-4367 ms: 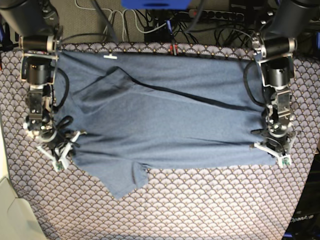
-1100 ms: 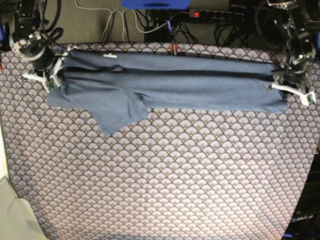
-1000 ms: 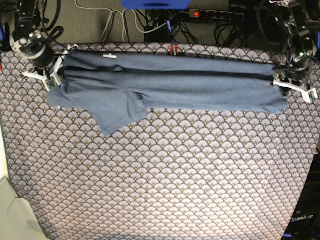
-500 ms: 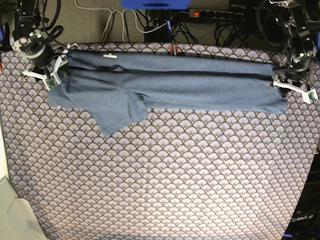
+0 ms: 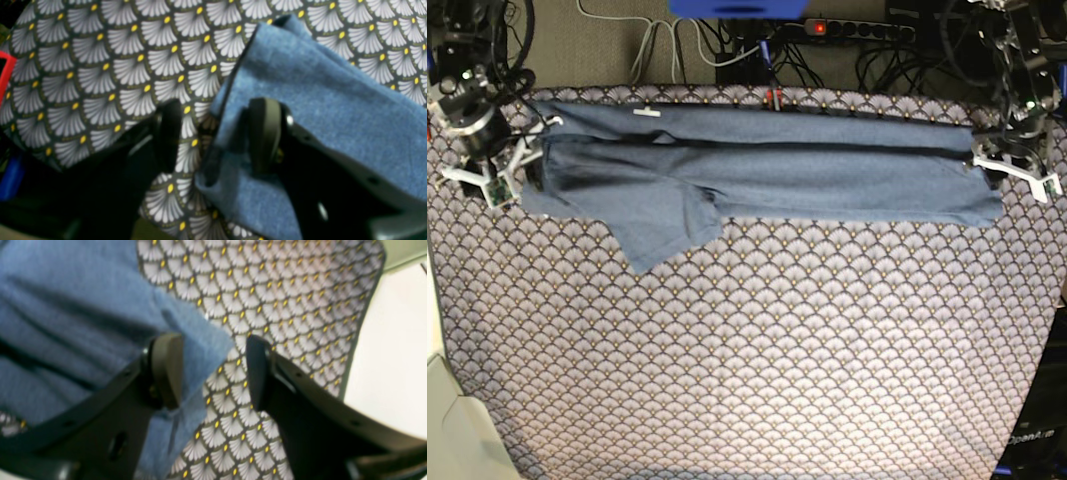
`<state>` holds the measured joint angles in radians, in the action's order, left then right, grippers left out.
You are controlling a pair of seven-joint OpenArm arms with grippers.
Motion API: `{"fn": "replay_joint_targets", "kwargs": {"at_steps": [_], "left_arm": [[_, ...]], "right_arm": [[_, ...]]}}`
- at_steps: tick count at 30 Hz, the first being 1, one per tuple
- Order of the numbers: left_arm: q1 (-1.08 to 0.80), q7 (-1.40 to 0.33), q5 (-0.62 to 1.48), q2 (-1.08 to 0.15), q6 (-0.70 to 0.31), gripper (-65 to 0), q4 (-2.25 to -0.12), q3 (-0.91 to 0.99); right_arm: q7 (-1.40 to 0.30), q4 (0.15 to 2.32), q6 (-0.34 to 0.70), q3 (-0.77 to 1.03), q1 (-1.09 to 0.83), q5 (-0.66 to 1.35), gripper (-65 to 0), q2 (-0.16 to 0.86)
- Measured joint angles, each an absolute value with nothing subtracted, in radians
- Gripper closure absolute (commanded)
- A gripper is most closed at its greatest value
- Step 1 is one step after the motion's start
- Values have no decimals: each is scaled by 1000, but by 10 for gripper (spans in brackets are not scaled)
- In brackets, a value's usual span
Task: Fold the T-shirt properly
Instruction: 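Release the hem and raise the right gripper off the fold, then grasp the loose sleeve with the right gripper and tuck it onto the strip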
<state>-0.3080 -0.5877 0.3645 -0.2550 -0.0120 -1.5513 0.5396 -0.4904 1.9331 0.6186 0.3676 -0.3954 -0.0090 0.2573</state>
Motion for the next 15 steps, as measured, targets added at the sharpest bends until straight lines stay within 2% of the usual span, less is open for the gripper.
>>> {"fn": "replay_joint_targets", "kwargs": {"at_steps": [2,8,15], "left_arm": [[-314,-586,364,-255,-12,-320,-1551,539],[-318,-584,365,-256,-12,-320,-1548,537],[-315,-589,365,-253,-17,-320,-1546,486]], "right_arm": [[-512,1934,614,307,-351,-10,-319,258],[-753,1916,621,104,-176,-5,-318,258],[-821,1773,620,34,14,7,-318,232]]}}
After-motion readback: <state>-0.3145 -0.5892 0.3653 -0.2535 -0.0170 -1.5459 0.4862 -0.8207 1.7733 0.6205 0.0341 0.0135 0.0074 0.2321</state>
